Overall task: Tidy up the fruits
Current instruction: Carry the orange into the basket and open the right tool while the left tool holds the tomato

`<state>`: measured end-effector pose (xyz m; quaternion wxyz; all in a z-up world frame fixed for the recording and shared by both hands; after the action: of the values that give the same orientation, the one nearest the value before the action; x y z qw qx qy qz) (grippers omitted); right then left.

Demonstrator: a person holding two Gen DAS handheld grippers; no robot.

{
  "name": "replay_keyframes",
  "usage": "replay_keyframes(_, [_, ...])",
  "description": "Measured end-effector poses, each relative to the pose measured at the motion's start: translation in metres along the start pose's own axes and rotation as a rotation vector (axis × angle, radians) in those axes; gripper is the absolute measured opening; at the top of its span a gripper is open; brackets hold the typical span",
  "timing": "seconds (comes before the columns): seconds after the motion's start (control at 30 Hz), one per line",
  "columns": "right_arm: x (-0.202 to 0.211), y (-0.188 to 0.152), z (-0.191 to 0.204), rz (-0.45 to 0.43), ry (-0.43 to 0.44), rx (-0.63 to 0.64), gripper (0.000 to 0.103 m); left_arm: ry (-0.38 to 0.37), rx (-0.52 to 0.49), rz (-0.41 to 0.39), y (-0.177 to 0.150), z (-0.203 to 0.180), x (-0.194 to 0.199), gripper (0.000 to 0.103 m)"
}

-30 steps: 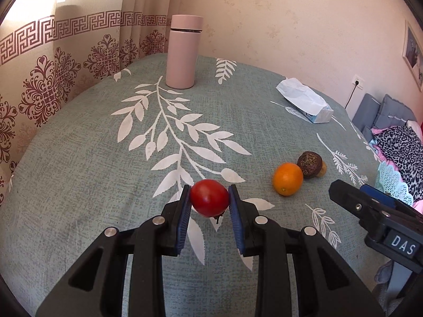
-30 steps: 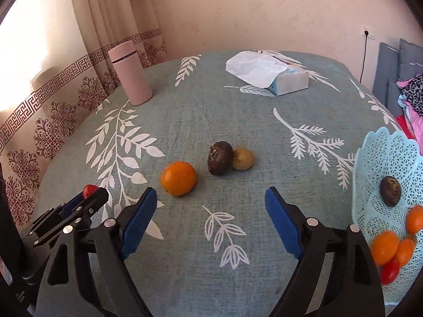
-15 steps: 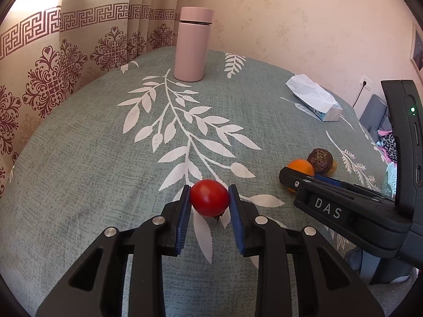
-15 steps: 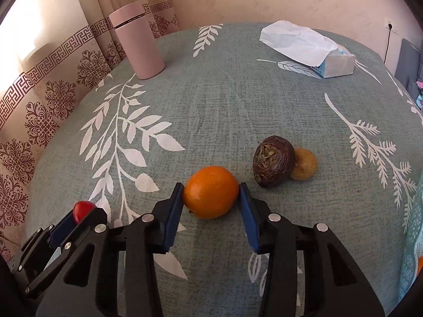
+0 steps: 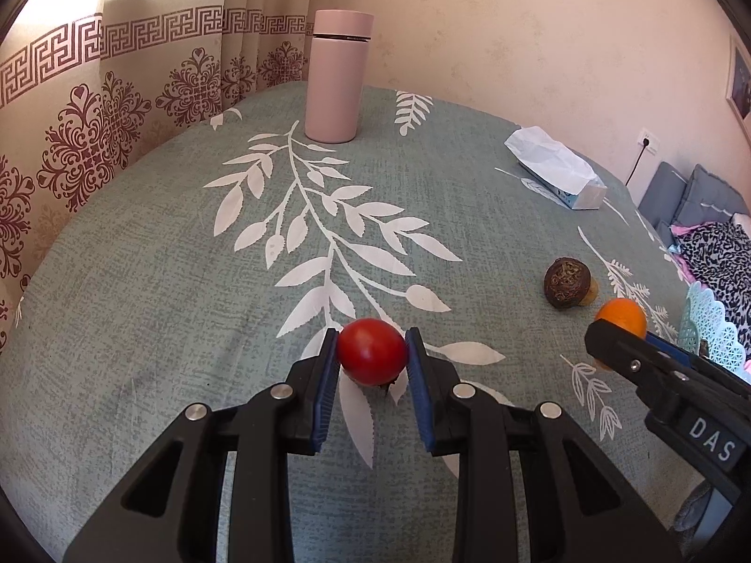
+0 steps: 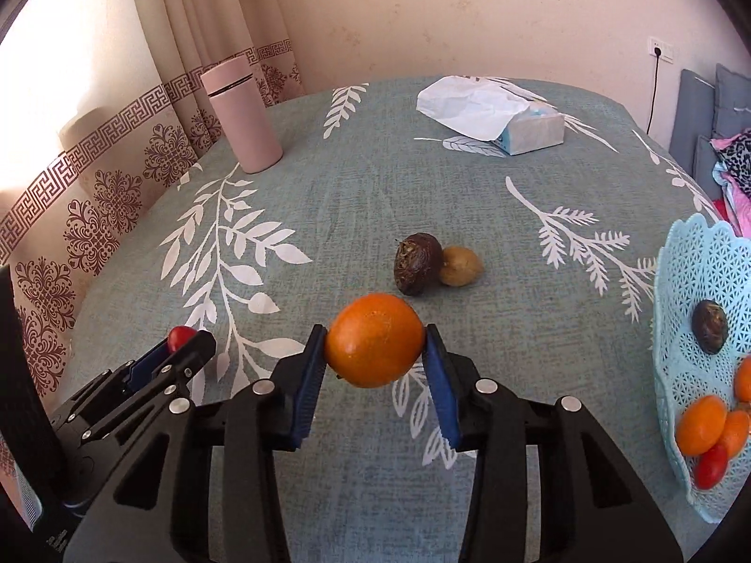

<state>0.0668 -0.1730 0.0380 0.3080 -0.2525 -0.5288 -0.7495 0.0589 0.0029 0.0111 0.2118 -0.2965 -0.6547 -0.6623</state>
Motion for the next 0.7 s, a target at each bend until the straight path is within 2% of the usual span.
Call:
replay_keyframes(0.27, [0.043, -0.002, -0.036, -0.071, -0.03, -0.095, 0.043, 0.002, -0.005, 0.003, 0.0, 0.0, -0.001, 0.029])
replay_keyframes(0.7, [0.103, -0.007, -0.117, -0.224, -0.201, -0.248, 0.043, 0.008, -0.013, 0.009, -0.001, -0.002, -0.003, 0.029])
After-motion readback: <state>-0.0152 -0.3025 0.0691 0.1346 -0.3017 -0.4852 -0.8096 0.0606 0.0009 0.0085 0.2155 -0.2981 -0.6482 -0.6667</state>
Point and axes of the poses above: each gripper's, at about its wrist camera, not at the fingertips, and x roughly against the way its jaws point, z to its left, y to its top, the point moved 2 cm from there along -x, roughly the way its jaws point, and after that the axes turned 9 degrees about -x, right-handed, at the moved point
